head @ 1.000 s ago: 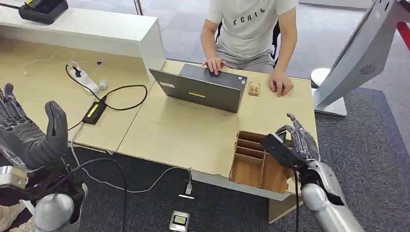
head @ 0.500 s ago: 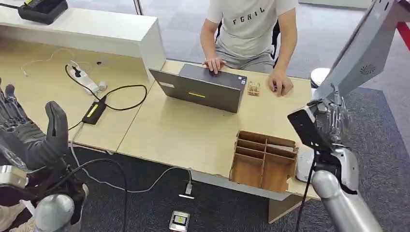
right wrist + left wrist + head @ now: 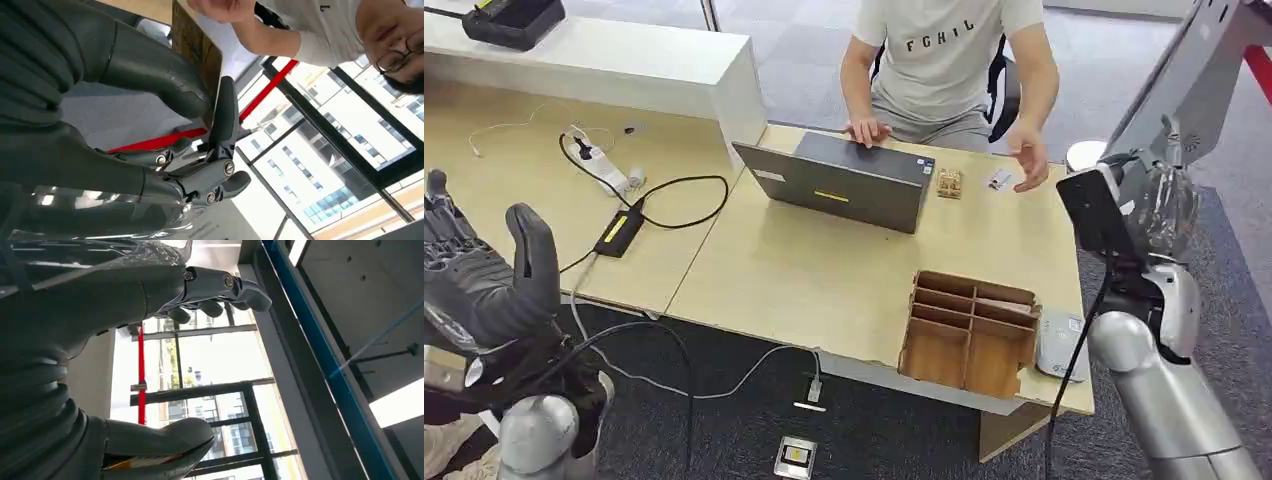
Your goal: Pass the card to the sensor for recognition and then transmit it.
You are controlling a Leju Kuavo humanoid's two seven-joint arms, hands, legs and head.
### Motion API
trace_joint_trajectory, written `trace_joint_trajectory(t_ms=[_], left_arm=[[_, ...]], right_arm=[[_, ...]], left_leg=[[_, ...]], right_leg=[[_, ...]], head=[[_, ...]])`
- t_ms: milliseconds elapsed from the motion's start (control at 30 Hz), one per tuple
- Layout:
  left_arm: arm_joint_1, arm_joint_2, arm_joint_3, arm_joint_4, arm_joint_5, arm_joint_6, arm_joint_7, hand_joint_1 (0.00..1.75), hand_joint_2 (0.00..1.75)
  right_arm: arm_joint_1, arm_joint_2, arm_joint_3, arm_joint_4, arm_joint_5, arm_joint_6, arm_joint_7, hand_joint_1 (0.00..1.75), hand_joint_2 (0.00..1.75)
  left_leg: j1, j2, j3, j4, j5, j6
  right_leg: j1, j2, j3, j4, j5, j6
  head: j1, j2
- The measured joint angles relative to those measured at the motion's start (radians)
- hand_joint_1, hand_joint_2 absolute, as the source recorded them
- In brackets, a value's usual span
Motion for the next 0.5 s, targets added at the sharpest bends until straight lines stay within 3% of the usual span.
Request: trace_joint_trajectory(t_ms=[267, 500], left_arm=[[-0.006, -0.003, -0.010, 0.021, 0.083, 0.000, -0.052, 0.00, 1.75], [0.001, -0.003, -0.019, 0.038, 0.086, 0.000, -0.041, 0.00, 1.75]], right_arm=[[-0.120, 0.018, 0.019, 0.115, 0.066, -0.025, 0.025, 1.75, 1.75], [-0.202, 0.046, 0.054, 0.264, 0.108, -0.039, 0.051, 1.75, 1.75]], left_leg=[[0.000, 0.000, 0.000, 0.000, 0.000, 0.000], [0.000, 0.000, -0.001, 0.000, 0.000, 0.000]], right_leg=[[0.000, 0.000, 0.000, 0.000, 0.000, 0.000], [0.000, 0.000, 0.000, 0.000, 0.000, 0.000]], head=[[0.000, 0.000], [0.000, 0.000]])
